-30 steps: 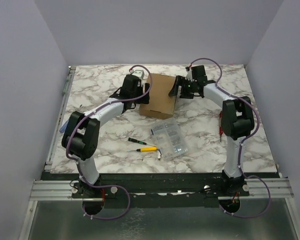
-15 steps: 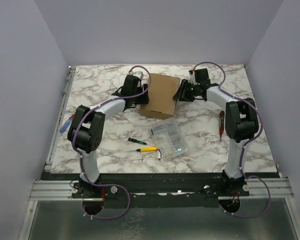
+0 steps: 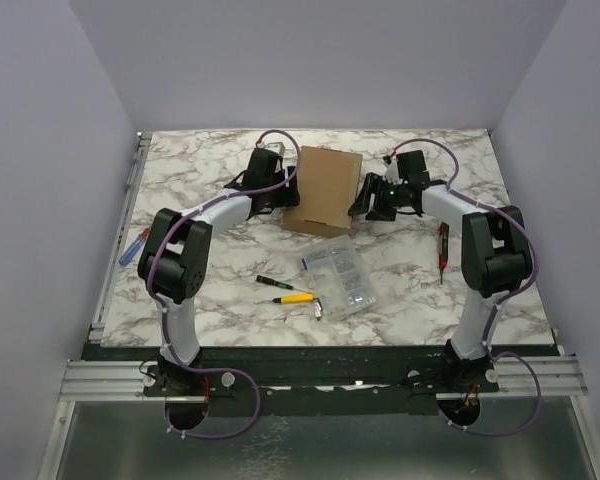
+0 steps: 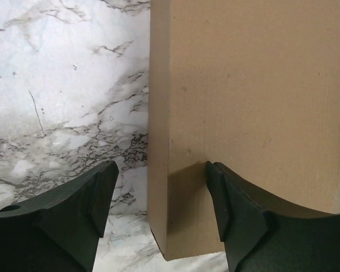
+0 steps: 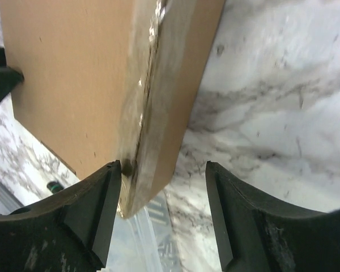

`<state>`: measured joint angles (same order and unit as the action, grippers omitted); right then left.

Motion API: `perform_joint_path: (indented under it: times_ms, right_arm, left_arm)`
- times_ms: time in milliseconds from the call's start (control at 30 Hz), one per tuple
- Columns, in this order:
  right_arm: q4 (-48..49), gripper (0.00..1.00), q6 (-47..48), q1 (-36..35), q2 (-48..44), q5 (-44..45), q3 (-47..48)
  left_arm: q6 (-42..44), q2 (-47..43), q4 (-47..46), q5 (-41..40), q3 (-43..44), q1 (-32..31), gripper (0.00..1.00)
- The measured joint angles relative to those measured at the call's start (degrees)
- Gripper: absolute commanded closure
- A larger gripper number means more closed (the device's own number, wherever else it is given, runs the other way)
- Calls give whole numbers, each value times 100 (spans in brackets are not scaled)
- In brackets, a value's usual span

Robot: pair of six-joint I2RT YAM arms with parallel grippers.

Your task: Unpack the express box

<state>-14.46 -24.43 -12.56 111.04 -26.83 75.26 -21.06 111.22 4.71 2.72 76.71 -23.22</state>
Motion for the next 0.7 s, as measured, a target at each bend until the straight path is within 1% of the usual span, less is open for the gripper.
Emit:
perform_joint_path:
  times_ms: [100, 167, 200, 300, 467, 533, 633, 700]
  right_arm:
    - [26, 28, 4, 0, -197, -109, -367]
    - [31, 28, 7, 0, -319, -153, -546]
    - [35, 29, 7, 0, -380, -177, -619]
    - [52, 34, 20, 0, -525, -247, -785]
    - [105, 42, 46, 0, -562, -306, -828]
    - [127, 44, 48, 0, -568, -308, -844]
    - [140, 49, 48, 0, -573, -308, -861]
    - [138, 50, 48, 0, -573, -306, -861]
  left_arm:
    - [11, -61, 107, 146, 0, 13, 22]
    - [33, -190, 188, 262, -28, 17, 23]
    - [42, -286, 208, 317, -52, 17, 25]
    - [37, -542, 203, 542, -160, 24, 30]
    - [7, -586, 205, 885, -365, 24, 31]
    - [11, -586, 254, 931, -446, 26, 32]
    - [66, -586, 337, 931, -474, 35, 34]
    - [107, -581, 378, 918, -474, 39, 35]
